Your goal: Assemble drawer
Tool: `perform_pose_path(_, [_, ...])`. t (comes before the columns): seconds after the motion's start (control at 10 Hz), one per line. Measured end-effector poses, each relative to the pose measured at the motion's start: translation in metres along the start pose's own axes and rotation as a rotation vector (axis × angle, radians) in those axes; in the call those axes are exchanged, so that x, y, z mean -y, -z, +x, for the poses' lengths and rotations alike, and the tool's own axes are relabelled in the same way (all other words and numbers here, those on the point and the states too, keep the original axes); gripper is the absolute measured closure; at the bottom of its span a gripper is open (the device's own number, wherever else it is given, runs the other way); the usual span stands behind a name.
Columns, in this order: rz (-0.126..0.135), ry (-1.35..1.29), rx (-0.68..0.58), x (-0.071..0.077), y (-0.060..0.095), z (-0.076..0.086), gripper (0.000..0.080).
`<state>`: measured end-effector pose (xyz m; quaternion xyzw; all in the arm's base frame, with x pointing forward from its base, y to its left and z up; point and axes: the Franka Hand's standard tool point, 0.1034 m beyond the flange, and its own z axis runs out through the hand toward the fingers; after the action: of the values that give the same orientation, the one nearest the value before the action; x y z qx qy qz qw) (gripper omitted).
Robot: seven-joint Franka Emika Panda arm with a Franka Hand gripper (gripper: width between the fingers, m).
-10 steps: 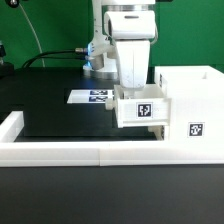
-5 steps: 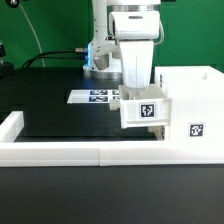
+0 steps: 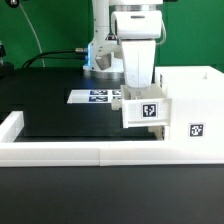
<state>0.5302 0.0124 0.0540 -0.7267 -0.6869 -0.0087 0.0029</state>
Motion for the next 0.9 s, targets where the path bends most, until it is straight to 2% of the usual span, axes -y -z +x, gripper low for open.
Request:
perform_pose_path(0.2, [-0.001,-0.005,0.000,0.000,0.001,0.000,0.0757])
perform_pose_path(0.3, [-0.013,-0.023,0.001,-0.003,0.008,0.002,0.0537])
perform_pose_path(0.4, [-0.008,-0.025,0.008,-0.005,0.018,0.004,0.0390])
perform_pose_path(0.5, [-0.009,-0.022,0.016,-0.013,0.035,0.004,0.0390])
perform_pose_path(0.6, [-0.024,-0.020,0.021,-0.017,0.045,-0.003,0.0220])
perform_pose_path(0.7, [-0.030,-0.004,0.025,-0.018,0.049,-0.015,0.0220])
perform_pose_path(0.8, [-0.023,0.002,0.027,-0.014,0.047,-0.030,0.0165])
perform_pose_path(0.9, [-0.021,0.030,-0.001,-0.014,0.047,-0.049,0.0153])
